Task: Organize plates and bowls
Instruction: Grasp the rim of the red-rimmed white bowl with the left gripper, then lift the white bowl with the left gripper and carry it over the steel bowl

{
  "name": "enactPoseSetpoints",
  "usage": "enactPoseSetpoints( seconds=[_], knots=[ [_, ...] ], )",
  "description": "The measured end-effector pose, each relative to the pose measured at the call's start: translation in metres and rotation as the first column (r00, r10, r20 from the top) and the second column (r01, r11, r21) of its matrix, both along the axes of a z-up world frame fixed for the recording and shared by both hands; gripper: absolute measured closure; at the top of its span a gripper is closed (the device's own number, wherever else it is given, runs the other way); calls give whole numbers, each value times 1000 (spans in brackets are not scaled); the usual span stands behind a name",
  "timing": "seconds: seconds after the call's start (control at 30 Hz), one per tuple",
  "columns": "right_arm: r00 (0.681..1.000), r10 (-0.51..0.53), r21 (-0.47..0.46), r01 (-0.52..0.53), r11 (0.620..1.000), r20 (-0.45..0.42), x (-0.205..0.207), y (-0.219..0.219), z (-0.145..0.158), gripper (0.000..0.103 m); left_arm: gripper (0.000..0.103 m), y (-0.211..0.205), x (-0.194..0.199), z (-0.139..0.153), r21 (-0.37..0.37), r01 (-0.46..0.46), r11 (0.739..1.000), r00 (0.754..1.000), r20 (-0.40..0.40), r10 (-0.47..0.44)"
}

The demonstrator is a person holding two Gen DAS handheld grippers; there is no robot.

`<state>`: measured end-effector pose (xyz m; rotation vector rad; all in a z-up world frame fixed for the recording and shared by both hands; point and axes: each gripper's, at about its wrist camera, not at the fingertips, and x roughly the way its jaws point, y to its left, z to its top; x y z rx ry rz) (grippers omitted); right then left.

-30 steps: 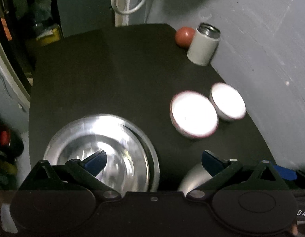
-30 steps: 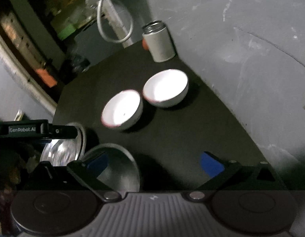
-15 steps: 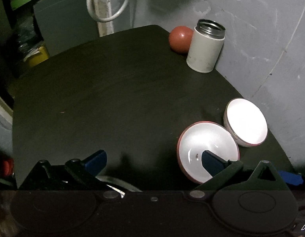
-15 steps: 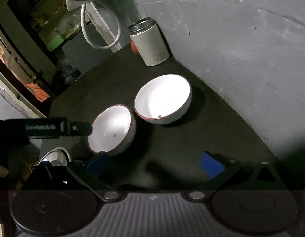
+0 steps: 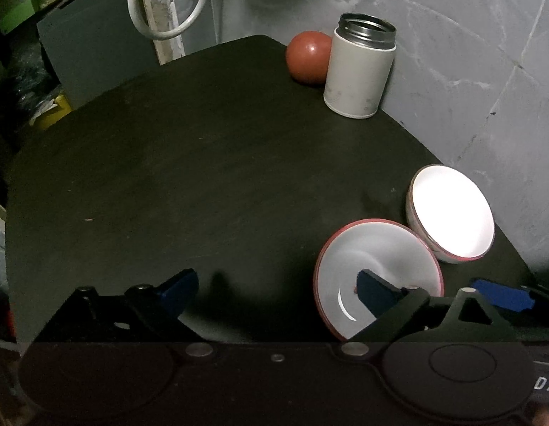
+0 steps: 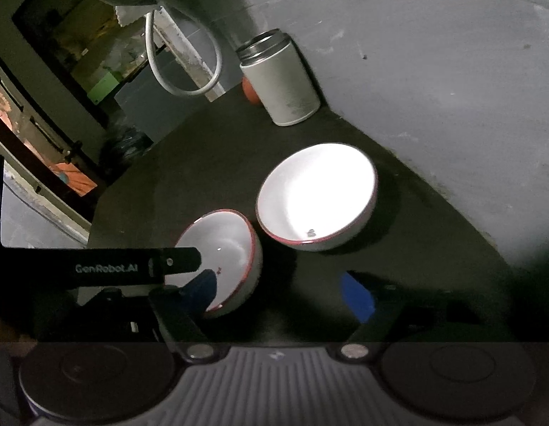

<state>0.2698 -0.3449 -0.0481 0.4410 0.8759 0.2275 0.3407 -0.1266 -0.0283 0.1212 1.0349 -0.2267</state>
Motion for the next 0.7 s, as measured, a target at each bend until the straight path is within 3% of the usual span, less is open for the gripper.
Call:
enactPoseSetpoints(
  seconds=[0.07,0.2,0.27,0.43,0.53,0.7],
  knots=[
    [1000,7,6,-7,1000,-5,4,2,-1,31,14,1,1,-2,-11,-5,1000,1000,-10,5],
    [1000,21,12,-21,1000,-6,9,7,-2,32,28,4,3,-5,-45,-35,998,998,-46,33],
    [1000,30,14,-29,999,-8,10,9,-2,41,36,5,3,-7,-57,-40,998,998,-58,37],
    [999,46,20,-46,999,-19,12,15,-4,60,65,7,3,-10,-119,-37,992,996,-80,28],
    [998,51,26,-51,998,-23,13,16,-4,65,77,4,2,-10,-140,-23,990,997,-77,12],
    [998,60,43,-59,997,-23,15,18,-5,75,90,-1,1,-10,-157,-9,988,997,-72,-3]
  ],
)
